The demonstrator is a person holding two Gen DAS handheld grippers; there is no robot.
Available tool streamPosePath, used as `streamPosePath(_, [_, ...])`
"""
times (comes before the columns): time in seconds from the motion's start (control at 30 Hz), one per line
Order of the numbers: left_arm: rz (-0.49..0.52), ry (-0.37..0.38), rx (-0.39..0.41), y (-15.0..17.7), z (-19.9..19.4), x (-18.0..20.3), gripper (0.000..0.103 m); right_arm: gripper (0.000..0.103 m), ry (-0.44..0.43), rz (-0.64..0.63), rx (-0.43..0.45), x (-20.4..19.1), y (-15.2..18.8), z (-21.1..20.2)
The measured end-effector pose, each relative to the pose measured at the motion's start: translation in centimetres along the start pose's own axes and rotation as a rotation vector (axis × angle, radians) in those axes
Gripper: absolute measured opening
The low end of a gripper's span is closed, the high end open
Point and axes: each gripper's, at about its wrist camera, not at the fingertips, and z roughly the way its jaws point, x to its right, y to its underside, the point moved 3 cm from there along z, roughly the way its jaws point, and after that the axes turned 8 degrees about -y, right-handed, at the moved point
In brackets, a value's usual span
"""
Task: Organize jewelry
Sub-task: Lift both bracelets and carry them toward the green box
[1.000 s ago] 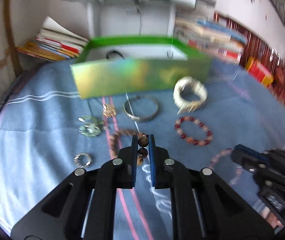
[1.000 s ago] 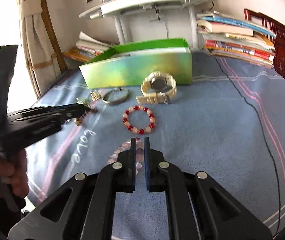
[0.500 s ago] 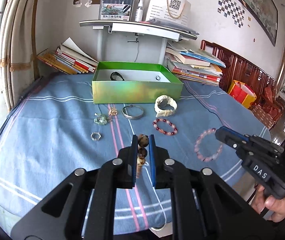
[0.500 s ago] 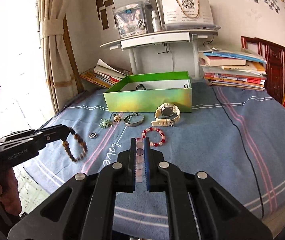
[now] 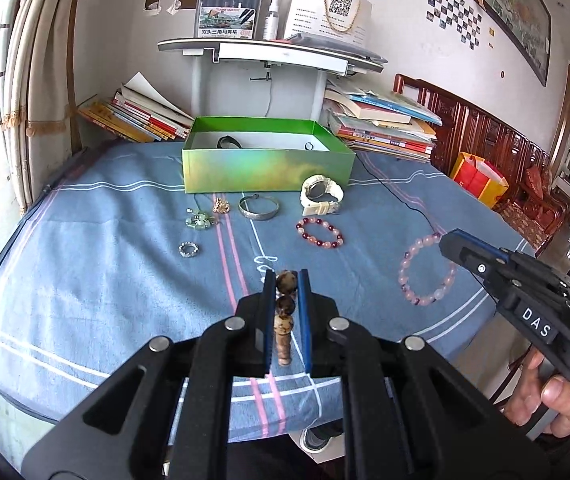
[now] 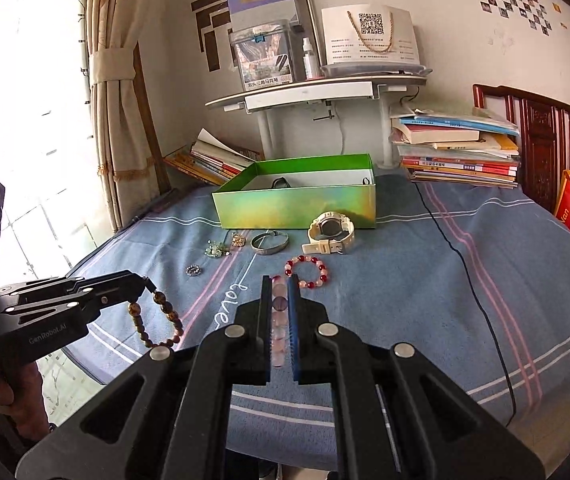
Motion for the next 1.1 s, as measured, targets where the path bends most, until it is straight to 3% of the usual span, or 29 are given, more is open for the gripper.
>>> streamPosePath(1.1, [0.006, -0.006, -0.047, -0.5, 2.7, -0.6, 0.011, 0.008, 0.002, 0.009, -0.04, 0.9, -0.4, 1.9])
